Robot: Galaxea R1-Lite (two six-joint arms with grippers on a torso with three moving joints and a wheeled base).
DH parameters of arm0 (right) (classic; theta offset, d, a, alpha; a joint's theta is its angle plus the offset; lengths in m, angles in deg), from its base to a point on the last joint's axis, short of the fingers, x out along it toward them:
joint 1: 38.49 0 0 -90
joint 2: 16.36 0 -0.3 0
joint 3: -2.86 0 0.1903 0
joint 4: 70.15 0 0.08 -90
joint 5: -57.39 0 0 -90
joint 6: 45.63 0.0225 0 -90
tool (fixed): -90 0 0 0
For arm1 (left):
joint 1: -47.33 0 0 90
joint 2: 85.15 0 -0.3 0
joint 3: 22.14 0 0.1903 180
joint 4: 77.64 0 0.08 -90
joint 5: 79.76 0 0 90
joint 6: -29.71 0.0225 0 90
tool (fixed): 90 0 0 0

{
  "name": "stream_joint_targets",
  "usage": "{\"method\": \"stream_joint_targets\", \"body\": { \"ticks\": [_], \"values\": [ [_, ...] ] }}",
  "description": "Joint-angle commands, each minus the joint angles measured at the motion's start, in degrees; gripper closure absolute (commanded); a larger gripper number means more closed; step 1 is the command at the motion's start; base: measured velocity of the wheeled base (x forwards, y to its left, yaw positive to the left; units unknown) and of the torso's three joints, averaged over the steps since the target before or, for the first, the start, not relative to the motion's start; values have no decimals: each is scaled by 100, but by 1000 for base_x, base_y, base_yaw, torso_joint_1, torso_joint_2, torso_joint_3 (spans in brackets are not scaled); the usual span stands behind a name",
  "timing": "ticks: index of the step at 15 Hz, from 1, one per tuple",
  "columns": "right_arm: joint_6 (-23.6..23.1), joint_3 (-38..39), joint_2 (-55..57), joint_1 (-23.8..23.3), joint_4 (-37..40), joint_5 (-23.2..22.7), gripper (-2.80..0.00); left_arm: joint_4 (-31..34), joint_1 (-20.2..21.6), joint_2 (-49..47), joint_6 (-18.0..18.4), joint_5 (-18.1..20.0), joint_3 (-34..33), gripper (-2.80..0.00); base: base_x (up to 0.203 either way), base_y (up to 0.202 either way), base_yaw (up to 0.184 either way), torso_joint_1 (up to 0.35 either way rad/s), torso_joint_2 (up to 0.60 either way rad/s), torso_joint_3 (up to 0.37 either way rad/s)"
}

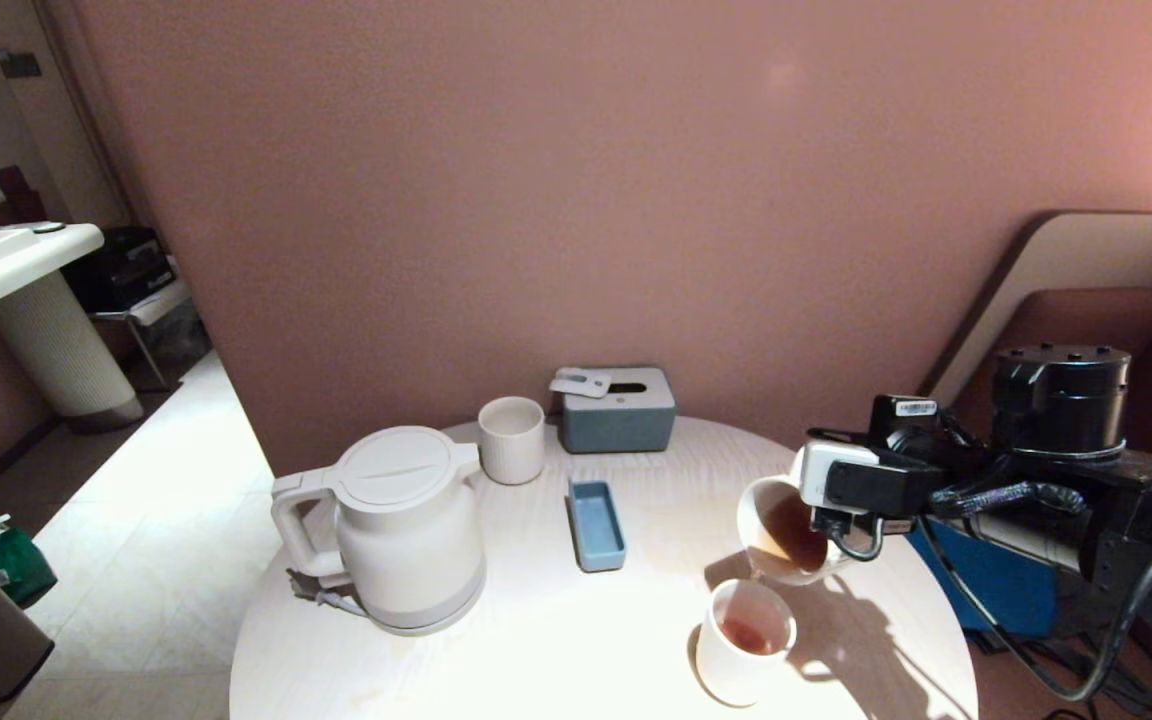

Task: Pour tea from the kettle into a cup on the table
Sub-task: Pour water into another cup

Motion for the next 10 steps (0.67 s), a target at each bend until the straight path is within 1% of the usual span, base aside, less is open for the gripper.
{"method": "stream_joint_targets", "body": {
  "ticks": [1, 6, 10],
  "values": [
    [-180, 0, -77, 44, -13, 57, 0, -2, 1, -7, 2, -1, 0, 0, 0, 0, 0, 0, 0, 0],
    [-371, 9, -123, 211, -21, 178, 0, -2, 1, -7, 2, -1, 0, 0, 0, 0, 0, 0, 0, 0],
    [-385, 81, -194, 320, -22, 198, 0, -2, 1, -7, 2, -1, 0, 0, 0, 0, 0, 0, 0, 0]
  ]
}}
